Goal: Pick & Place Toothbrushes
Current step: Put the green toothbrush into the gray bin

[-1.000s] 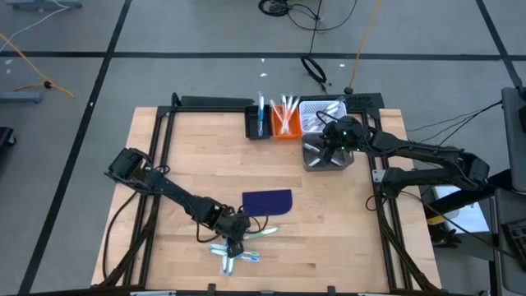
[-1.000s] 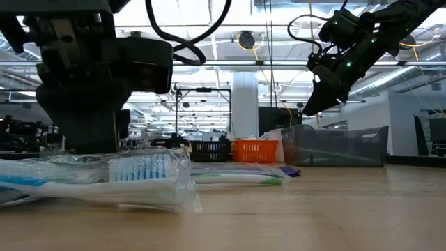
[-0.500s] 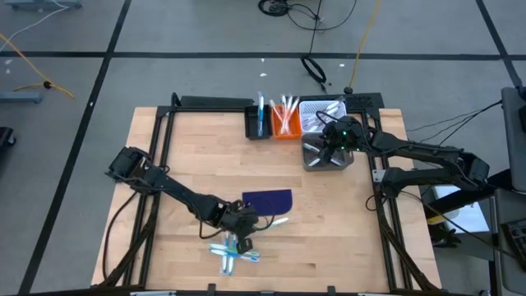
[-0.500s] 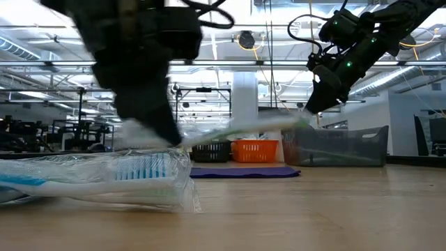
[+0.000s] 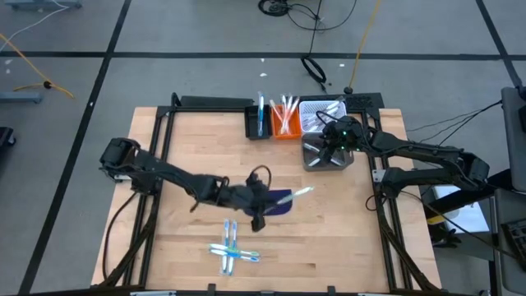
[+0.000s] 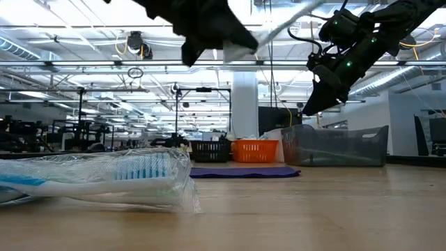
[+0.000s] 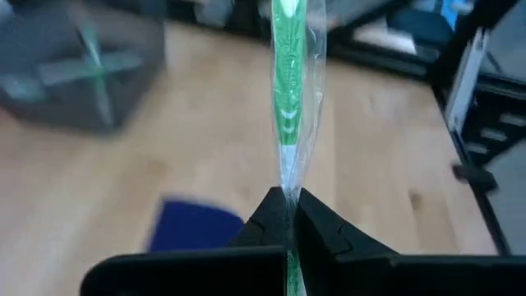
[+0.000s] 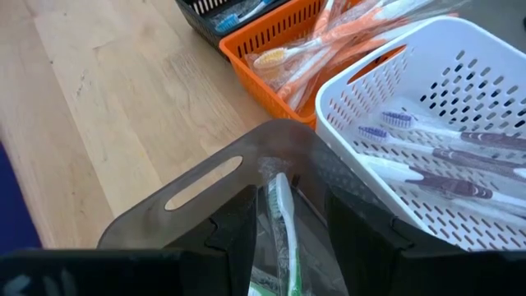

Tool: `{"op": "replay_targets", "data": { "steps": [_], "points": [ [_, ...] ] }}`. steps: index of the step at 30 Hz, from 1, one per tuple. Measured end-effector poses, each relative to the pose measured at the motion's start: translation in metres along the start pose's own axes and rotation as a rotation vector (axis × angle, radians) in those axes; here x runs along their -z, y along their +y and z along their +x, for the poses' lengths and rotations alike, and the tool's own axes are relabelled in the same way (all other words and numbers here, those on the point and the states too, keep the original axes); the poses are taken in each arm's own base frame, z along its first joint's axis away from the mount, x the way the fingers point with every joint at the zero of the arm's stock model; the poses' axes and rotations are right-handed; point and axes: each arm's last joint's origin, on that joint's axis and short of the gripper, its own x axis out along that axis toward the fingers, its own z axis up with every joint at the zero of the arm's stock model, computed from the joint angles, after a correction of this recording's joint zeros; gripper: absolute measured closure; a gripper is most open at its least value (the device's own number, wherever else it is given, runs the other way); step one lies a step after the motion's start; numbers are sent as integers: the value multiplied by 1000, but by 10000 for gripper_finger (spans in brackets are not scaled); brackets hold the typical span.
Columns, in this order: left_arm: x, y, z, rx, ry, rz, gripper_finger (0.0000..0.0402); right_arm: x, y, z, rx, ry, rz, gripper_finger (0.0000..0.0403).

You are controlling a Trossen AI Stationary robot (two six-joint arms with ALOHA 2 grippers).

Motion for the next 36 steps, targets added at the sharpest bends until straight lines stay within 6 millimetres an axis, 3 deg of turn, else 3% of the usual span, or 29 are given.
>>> {"op": "replay_targets", "data": {
  "steps": [4,12,20,26,36],
  "points": [
    [-23,20,-3,-33,-115,62,400,0,0,0,0,-3,0,266],
    [-46,71,0,-150,-206,42,400,-2,0,0,-11,-19,-22,266],
    [-63,102,-2,-211,-321,34,400,-18,6,-2,-189,-177,-35,266],
    [-67,117,-4,-241,-339,17,400,-26,9,-5,-256,-265,-27,266],
    [-69,119,-4,-223,-355,18,400,-42,14,-13,-438,-428,-15,266]
  ]
}}
